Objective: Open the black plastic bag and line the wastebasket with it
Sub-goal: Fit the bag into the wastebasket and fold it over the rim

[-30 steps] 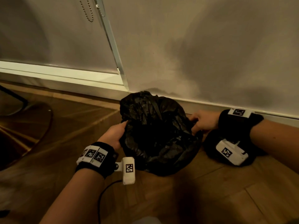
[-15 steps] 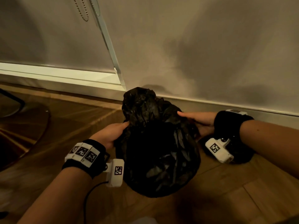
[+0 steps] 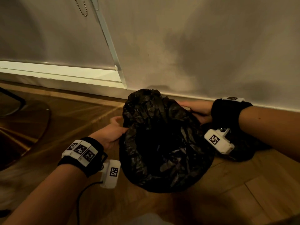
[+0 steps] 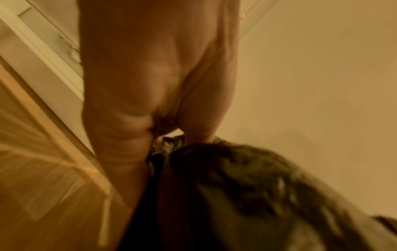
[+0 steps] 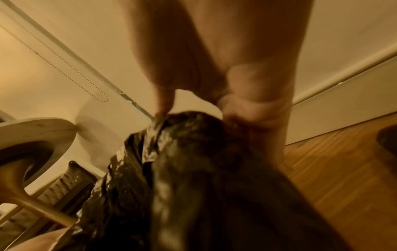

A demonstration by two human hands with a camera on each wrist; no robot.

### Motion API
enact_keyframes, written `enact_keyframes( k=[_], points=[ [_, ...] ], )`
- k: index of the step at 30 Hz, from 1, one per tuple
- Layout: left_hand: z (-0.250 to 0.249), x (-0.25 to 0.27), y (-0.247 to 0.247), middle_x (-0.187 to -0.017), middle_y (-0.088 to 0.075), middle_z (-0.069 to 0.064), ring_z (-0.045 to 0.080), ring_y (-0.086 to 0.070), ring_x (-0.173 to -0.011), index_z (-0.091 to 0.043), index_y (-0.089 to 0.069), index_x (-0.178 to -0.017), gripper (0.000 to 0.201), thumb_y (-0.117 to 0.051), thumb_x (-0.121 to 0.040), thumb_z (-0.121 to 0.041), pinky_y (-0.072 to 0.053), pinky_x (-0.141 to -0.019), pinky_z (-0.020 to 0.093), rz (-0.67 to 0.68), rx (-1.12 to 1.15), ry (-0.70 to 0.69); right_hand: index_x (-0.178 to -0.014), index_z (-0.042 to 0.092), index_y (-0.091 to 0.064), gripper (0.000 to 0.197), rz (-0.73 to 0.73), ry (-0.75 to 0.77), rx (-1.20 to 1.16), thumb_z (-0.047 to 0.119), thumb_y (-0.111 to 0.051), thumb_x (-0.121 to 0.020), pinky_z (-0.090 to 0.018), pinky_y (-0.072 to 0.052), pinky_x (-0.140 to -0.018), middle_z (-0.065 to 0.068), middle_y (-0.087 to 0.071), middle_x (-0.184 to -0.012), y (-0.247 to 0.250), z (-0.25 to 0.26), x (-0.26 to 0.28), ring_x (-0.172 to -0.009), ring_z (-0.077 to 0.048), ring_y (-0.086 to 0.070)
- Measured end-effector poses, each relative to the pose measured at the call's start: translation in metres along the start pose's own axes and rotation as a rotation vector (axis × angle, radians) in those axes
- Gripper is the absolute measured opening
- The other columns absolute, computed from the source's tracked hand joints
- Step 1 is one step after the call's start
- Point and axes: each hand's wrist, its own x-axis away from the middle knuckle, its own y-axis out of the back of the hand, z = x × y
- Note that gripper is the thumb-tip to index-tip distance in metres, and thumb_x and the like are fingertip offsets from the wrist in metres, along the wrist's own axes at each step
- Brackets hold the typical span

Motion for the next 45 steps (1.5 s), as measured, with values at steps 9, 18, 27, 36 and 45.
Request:
enact_keyframes(
  k=[9,18,27,36,45],
  points=[
    [-0.002,-0.003,0.013,-0.127,-0.066,0.012,0.030,-0.059,-0.121,-0.011,-0.061,-0.128,0.050,-0.051,-0.095,-0.046,-0.040,-0.110,0.044,0.334,0.127,0.083,-0.116,0.004,-0.066,0.080,0.187,-0.042,0.270,0.047,-0.087,-0.051,-0.036,-0.057,-0.086,-0.015,-0.069,-0.114,0.003,0.006,-0.003,-0.102,-0.026,-0.068],
    [-0.004,0.004,0.012,-0.103,-0.076,0.011,0.019,-0.074,-0.089,-0.003,-0.070,-0.106,0.055,-0.082,-0.063,-0.034,-0.060,-0.071,0.026,0.405,0.072,0.013,-0.089,0.004,-0.075,0.026,0.294,0.041,0.135,0.020,-0.077,-0.068,-0.036,-0.060,-0.077,-0.013,-0.075,-0.091,-0.006,0.013,-0.012,-0.082,-0.023,-0.073],
    [-0.014,-0.002,-0.005,-0.102,-0.075,0.011,0.020,-0.074,-0.089,-0.003,-0.065,-0.110,0.028,-0.044,-0.101,-0.018,-0.059,-0.080,0.029,0.382,0.200,0.061,-0.133,0.015,-0.049,0.063,0.199,0.029,0.353,-0.010,-0.056,-0.075,-0.039,-0.056,-0.077,-0.007,-0.065,-0.113,-0.022,0.025,-0.018,-0.095,-0.024,-0.065],
    [-0.017,-0.008,-0.005,-0.120,-0.069,0.016,0.026,-0.070,-0.102,-0.005,-0.052,-0.132,0.034,-0.049,-0.099,-0.005,-0.058,-0.087,0.037,0.374,0.189,0.094,-0.134,0.026,-0.048,0.084,0.237,0.073,0.543,0.051,-0.082,-0.061,-0.042,-0.045,-0.103,-0.001,-0.062,-0.130,-0.026,0.024,-0.013,-0.118,-0.023,-0.060],
    [-0.034,0.008,-0.013,-0.118,-0.071,0.001,0.019,-0.062,-0.115,-0.021,-0.060,-0.127,0.056,-0.040,-0.092,-0.059,-0.044,-0.103,0.034,0.454,0.108,0.094,-0.090,0.006,-0.065,0.016,0.021,0.092,0.574,0.011,-0.051,-0.094,-0.042,-0.051,-0.090,-0.015,-0.063,-0.092,-0.036,0.028,-0.024,-0.083,-0.028,-0.059]
  ],
)
